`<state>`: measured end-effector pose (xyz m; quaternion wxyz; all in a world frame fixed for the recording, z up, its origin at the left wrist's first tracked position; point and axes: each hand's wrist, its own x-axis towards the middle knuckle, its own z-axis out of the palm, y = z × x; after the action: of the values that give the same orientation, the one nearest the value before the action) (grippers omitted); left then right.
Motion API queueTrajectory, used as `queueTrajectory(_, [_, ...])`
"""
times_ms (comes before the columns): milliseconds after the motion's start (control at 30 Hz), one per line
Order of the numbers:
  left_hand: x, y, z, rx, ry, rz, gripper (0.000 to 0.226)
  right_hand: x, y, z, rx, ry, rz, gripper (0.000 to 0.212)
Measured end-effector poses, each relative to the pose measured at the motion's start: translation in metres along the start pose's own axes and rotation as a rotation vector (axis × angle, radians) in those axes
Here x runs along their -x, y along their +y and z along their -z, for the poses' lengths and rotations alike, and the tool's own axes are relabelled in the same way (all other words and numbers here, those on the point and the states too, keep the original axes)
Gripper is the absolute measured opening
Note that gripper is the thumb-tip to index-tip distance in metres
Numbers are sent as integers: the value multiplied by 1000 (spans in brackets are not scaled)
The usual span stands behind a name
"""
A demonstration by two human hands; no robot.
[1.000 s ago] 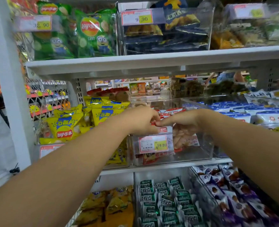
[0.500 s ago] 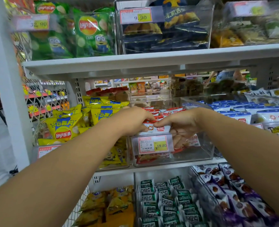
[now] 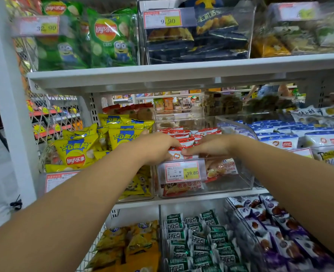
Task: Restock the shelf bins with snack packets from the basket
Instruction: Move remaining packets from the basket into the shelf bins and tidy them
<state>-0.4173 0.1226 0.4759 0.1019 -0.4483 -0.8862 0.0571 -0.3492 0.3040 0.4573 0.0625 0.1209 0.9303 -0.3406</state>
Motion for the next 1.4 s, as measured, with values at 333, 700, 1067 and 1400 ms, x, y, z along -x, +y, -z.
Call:
queueTrajectory(333, [66, 39, 2, 207, 655, -108, 31, 87, 17, -44, 273, 842, 533, 11])
queueTrajectory(700, [189, 177, -237, 732, -194, -300, 16, 180, 189, -269, 137, 110, 78, 29])
queueTrajectory(1067, [218, 219, -458, 511, -763, -176, 46, 192, 346, -413, 38, -369, -507, 39])
queueTrajectory(1400, [236, 246, -521, 175, -779, -339, 94, 167, 381, -487, 254, -426, -336, 64])
